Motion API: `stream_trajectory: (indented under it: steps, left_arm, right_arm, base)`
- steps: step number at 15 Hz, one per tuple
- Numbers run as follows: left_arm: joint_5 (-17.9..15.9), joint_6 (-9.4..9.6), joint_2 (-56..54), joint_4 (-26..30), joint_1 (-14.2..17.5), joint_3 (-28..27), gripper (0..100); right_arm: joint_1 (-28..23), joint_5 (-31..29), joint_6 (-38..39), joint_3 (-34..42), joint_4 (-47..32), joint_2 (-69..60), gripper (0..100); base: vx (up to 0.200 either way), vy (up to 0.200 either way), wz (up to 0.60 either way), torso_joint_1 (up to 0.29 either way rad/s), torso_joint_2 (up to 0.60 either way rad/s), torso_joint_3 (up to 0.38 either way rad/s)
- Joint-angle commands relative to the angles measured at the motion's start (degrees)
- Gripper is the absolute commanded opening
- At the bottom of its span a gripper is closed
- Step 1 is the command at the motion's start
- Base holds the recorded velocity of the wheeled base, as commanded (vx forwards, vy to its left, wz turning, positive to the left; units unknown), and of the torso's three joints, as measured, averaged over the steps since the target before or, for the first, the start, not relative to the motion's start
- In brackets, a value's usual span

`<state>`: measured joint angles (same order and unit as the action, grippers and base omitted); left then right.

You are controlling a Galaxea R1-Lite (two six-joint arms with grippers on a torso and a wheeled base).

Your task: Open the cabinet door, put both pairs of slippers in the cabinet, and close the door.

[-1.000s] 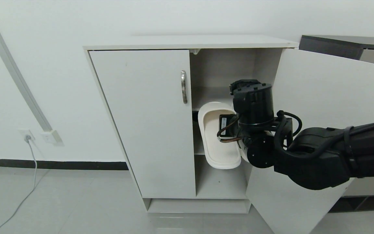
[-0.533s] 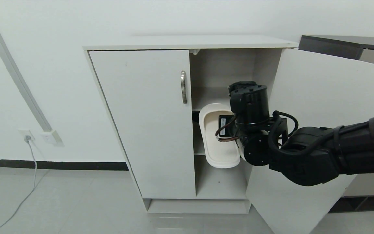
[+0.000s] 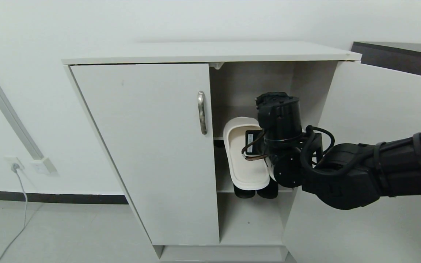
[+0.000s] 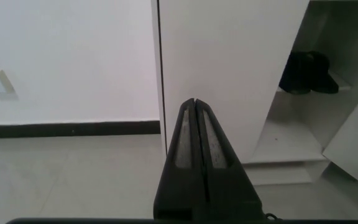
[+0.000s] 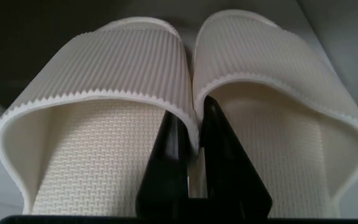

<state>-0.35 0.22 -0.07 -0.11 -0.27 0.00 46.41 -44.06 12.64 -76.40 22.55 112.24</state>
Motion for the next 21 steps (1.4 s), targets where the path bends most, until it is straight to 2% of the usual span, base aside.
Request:
stream_trajectory:
  steps: [1, 2, 8, 13, 17, 21]
  left_arm:
    - [0.0, -0.04, 0.1, 0.0, 0.0, 0.0, 0]
    - [0.1, -0.04, 0.1, 0.0, 0.0, 0.0, 0]
    - [0.1, -0.04, 0.1, 0.0, 0.0, 0.0, 0]
    - [0.1, -0.13, 0.1, 0.0, 0.0, 0.0, 0]
    - [0.1, -0.13, 0.1, 0.0, 0.0, 0.0, 0]
    - [0.2, -0.22, 0.1, 0.0, 0.0, 0.0, 0]
  right_arm:
    - [0.0, 0.0, -0.2, -0.1, 0.0, 0.0, 0]
    - [-0.1, 0.1, -0.2, 0.0, 0.0, 0.0, 0]
    - [-0.6, 0.7, -0.5, 0.4, -1.0, 0.5, 0]
    - [-3.6, 3.4, -1.8, -5.5, -1.8, 4.6, 0]
    - [-5.2, 4.9, -1.7, -13.7, -8.1, 7.5, 0]
    - [-6.4, 4.9, -1.7, -18.9, -10.6, 10.1, 0]
  base:
    - [0.2, 0.0, 0.0, 0.012, 0.0, 0.002]
    - [0.2, 0.0, 0.0, 0.002, 0.0, 0.002]
    - [0.0, 0.0, 0.0, 0.0, 0.0, 0.0]
    - [0.0, 0.0, 0.0, 0.0, 0.0, 0.0]
    - [0.0, 0.0, 0.0, 0.0, 0.0, 0.0]
    - [0.0, 0.0, 0.0, 0.0, 0.0, 0.0]
